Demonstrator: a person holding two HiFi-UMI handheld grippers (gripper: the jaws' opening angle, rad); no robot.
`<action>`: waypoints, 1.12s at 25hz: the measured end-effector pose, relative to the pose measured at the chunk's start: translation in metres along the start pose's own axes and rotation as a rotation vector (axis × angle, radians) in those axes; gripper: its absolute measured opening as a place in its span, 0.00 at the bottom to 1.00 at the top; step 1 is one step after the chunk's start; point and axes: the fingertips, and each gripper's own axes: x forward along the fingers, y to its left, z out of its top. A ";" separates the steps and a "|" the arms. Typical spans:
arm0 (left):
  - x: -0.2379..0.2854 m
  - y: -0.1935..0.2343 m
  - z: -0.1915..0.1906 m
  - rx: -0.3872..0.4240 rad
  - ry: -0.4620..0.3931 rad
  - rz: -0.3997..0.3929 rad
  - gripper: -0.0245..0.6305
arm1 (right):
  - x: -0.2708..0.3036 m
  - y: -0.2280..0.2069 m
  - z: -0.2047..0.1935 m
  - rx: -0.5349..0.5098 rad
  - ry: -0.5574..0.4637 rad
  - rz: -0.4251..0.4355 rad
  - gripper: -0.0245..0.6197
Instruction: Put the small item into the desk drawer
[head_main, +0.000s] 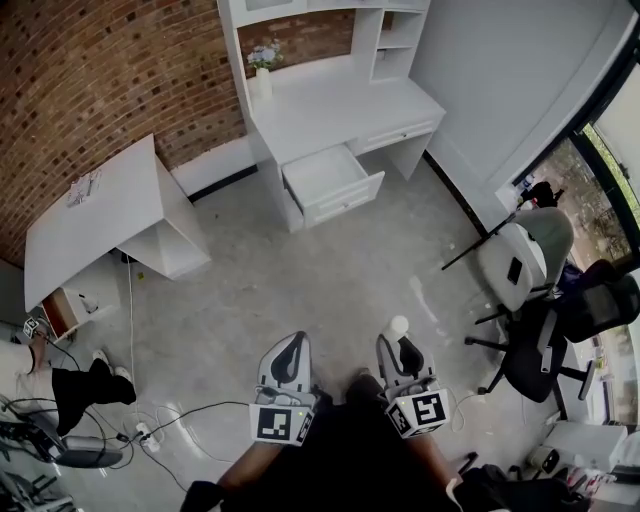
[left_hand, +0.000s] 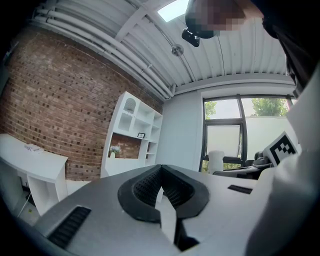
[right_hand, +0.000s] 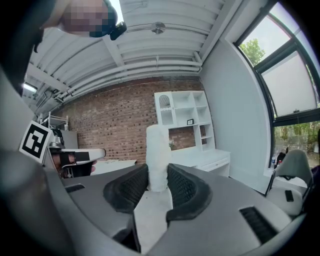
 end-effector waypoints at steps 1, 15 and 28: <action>-0.001 0.003 0.000 -0.002 0.002 -0.001 0.07 | 0.001 0.002 0.001 -0.001 0.000 -0.001 0.25; 0.056 0.014 -0.014 0.001 0.038 0.040 0.07 | 0.055 -0.041 0.002 0.000 0.005 0.036 0.25; 0.174 -0.008 -0.004 0.011 0.016 0.122 0.07 | 0.130 -0.140 0.023 -0.003 -0.012 0.150 0.25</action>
